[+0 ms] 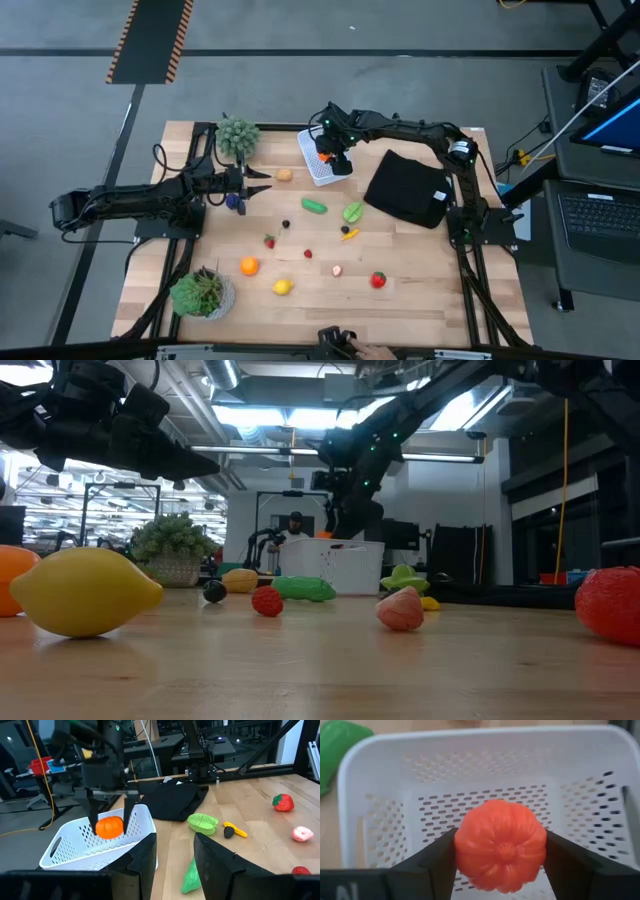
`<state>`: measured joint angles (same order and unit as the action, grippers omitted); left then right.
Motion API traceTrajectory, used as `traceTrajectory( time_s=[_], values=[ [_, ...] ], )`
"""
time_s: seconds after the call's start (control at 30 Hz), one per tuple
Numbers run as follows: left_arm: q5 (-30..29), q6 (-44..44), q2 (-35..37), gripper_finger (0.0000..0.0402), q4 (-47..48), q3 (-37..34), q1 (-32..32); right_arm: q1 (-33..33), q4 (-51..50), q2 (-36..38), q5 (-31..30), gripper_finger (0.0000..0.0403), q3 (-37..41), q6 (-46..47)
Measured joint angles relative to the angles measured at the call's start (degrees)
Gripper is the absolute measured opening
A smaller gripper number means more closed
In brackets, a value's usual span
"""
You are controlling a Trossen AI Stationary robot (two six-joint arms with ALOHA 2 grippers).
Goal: Pick and placing Produce into tupperware
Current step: Put the tangerine into the basket
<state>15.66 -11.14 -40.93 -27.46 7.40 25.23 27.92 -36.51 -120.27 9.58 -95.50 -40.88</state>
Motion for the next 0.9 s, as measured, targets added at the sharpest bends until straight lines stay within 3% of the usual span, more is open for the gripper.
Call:
traceTrajectory(
  time_s=[0.9],
  values=[
    [0.0, 0.0, 0.0, 0.0124, 0.0, 0.0, 0.0, 0.0, 0.7, -0.2, 0.0, 0.0269, 0.0, 1.9]
  ],
)
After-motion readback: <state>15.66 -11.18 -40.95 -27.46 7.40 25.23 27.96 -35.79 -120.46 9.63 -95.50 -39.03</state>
